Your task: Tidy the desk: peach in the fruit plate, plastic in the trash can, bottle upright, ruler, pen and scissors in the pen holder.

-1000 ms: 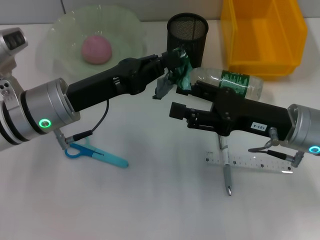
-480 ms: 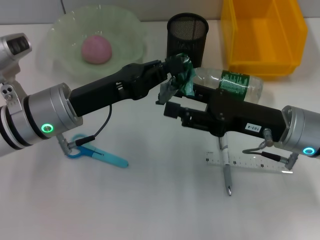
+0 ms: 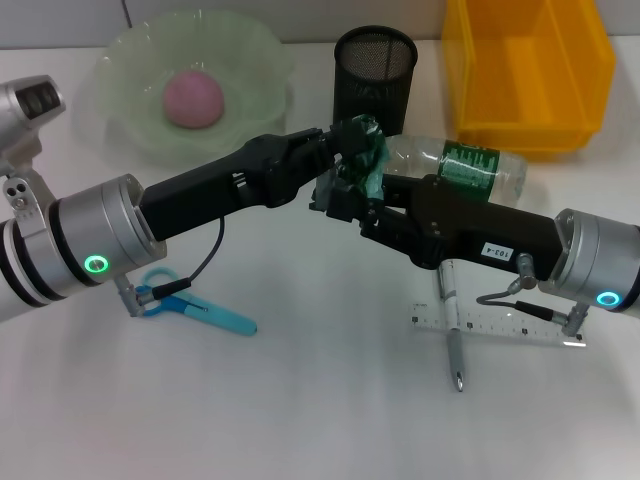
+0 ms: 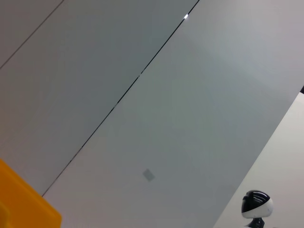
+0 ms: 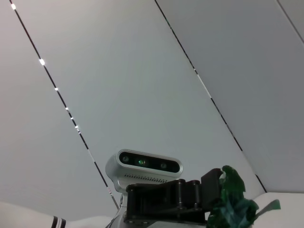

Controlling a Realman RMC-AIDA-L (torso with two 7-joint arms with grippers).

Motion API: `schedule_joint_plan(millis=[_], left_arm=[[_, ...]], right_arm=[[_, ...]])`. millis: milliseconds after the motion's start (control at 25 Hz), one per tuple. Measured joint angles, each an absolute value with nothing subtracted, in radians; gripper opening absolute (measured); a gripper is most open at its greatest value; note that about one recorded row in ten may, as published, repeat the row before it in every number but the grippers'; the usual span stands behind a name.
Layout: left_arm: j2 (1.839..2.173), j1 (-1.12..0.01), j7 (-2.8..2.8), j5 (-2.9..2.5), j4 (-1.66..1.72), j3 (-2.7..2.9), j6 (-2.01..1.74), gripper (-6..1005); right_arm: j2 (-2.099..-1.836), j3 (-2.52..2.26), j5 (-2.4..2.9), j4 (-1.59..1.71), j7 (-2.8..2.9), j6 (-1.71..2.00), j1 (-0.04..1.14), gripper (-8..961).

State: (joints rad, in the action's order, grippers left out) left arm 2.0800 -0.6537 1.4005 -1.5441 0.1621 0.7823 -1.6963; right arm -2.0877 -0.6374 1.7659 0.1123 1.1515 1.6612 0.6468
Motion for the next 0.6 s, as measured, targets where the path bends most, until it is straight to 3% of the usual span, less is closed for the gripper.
schedule_joint_plan(millis=[200, 600], left_arm=[[2.08, -0.656, 1.4, -1.545, 0.156, 0.782, -1.691, 6], [2.078, -0.653, 1.401, -1.542, 0.156, 0.782, -1.687, 5]], right_arm=[[-2.088, -0.639, 1.77, 0.11, 1.151, 1.661, 0.654, 283], [-2.088, -0.64, 1.772, 0.109, 1.151, 1.661, 0.651, 286]])
